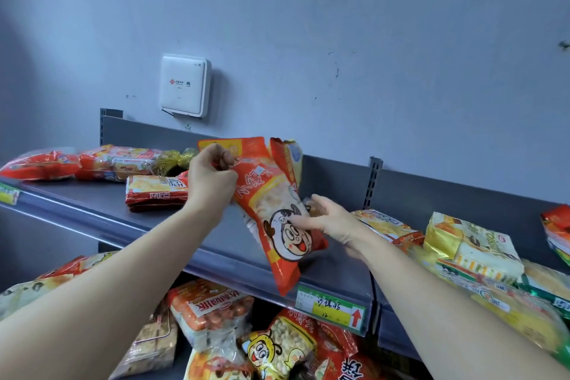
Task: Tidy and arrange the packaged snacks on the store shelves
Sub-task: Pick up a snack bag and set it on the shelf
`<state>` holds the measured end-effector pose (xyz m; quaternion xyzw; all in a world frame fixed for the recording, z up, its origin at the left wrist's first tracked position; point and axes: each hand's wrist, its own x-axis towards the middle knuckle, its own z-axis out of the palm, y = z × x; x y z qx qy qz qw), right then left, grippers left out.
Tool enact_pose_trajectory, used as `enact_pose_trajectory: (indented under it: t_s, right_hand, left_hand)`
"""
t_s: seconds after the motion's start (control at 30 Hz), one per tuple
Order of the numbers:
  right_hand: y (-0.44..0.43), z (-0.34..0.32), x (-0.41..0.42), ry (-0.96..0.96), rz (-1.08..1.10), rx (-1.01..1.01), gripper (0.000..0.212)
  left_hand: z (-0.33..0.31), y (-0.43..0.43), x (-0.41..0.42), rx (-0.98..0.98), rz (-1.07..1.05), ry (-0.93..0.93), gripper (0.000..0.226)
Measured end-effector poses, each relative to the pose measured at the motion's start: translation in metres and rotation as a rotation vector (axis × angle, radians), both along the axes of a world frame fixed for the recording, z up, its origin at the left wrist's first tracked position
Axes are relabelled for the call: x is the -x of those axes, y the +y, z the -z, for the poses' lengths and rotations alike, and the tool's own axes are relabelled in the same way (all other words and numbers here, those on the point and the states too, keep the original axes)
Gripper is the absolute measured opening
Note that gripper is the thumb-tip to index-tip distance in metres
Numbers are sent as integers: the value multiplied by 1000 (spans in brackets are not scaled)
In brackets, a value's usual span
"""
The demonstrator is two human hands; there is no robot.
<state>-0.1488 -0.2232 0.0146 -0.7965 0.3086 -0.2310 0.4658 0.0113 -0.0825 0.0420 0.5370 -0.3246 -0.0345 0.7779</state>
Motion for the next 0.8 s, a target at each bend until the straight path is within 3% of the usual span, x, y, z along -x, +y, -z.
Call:
enact_pose_trajectory:
  t_s: [0.07, 0.17, 0.3, 0.4, 0.47, 0.53, 0.63, 0.73, 0.8]
  right_hand:
    - [5, -2, 0, -19, -66, -83, 105]
    - [17, -5, 2, -126, -99, -129, 50]
    - [32, -8, 3, -312, 15, -75, 49]
    - [47, -8, 3, -421, 103, -22, 45]
    - [57, -9, 6, -487, 155, 10, 41]
    - [68, -12, 11, -523, 201, 49, 41]
    - [82, -15, 20, -558, 247, 83, 42]
    - [93, -14, 30, -548, 276, 79, 40]
    - [98, -13, 39, -543, 269, 36, 34]
  left_hand:
    - [-12, 5, 3, 78, 49, 100, 41]
    - [-22, 14, 7, 139, 144, 171, 43]
    - [-21, 22, 9, 107, 142, 49, 49]
    - [-14, 23, 9, -90, -30, -252, 73]
    - [-11, 26, 12, -214, -24, -267, 88]
    - [-5, 26, 15, -328, 124, -186, 91]
    - [4, 34, 24, -500, 308, -167, 64]
    - [9, 42, 35, -445, 343, -209, 16]
    - [11, 46, 41, -403, 336, -195, 6]
